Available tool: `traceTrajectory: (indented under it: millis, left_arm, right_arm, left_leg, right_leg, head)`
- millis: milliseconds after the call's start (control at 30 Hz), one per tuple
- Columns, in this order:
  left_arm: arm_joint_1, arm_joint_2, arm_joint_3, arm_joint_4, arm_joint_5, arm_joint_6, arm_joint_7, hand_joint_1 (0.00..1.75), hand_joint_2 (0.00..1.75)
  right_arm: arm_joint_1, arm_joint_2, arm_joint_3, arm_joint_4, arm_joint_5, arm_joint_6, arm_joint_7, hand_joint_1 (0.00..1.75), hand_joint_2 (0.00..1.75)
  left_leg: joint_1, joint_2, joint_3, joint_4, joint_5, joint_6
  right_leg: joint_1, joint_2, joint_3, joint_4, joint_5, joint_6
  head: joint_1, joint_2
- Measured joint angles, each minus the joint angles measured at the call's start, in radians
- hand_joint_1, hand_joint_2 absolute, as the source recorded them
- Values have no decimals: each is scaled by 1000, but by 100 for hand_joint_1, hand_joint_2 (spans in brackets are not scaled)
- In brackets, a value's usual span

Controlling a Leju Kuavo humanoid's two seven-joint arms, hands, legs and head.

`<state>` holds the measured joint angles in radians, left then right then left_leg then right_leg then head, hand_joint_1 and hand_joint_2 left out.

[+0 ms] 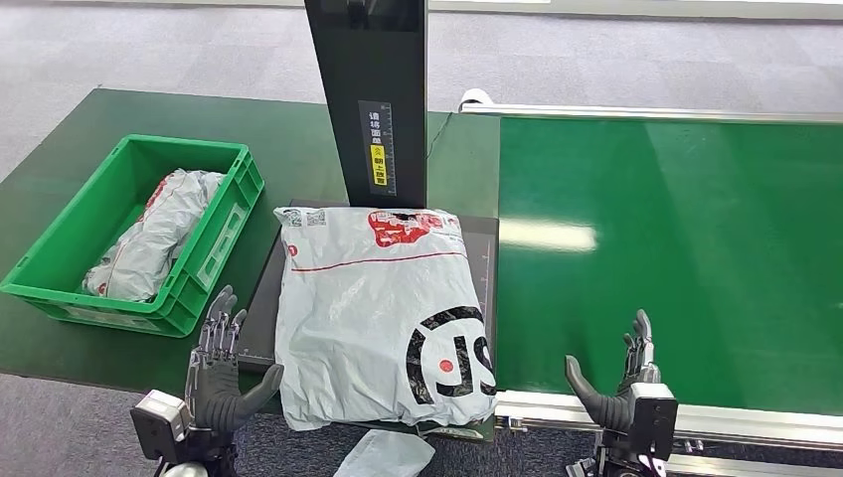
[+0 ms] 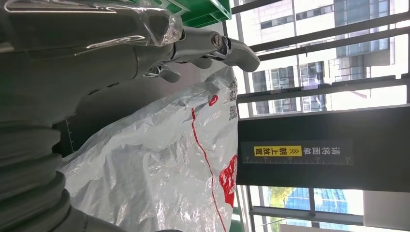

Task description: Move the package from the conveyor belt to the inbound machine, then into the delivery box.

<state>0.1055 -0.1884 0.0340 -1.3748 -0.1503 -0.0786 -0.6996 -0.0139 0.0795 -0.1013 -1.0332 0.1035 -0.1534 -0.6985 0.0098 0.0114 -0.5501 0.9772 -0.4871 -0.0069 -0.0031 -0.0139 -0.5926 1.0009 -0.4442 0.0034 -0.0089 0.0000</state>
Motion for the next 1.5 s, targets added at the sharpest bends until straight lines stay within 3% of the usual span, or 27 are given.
traceTrajectory:
  millis: [1000, 1100, 1233, 1500]
  left_arm:
    - [-3, -1, 0, 0, -39, 13, 0, 0, 175]
    - [-4, -1, -10, 10, -169, 104, 0, 0, 175]
    - [-11, -4, -62, 67, -481, 286, 28, 0, 175]
    - [-82, -32, -212, 305, -834, 429, 183, 0, 175]
  right_arm:
    - [-29, -5, 1, 23, 1, 6, 0, 0, 175]
    - [-32, -5, 1, 28, 1, 7, 0, 0, 175]
    - [-42, -4, 2, 36, 2, 8, 0, 0, 175]
    - [-87, 3, 2, 61, 5, 3, 0, 0, 175]
  left_leg:
    - [0, 0, 0, 0, 0, 0]
    - [0, 0, 0, 0, 0, 0]
    - [0, 0, 0, 0, 0, 0]
    - [-1, 0, 0, 0, 0, 0]
  right_leg:
    - [0, 0, 0, 0, 0, 0]
    - [0, 0, 0, 0, 0, 0]
    - [0, 0, 0, 0, 0, 0]
    - [-1, 0, 0, 0, 0, 0]
  head:
    - [0, 0]
    - [0, 0]
    - [0, 0]
    - [0, 0]
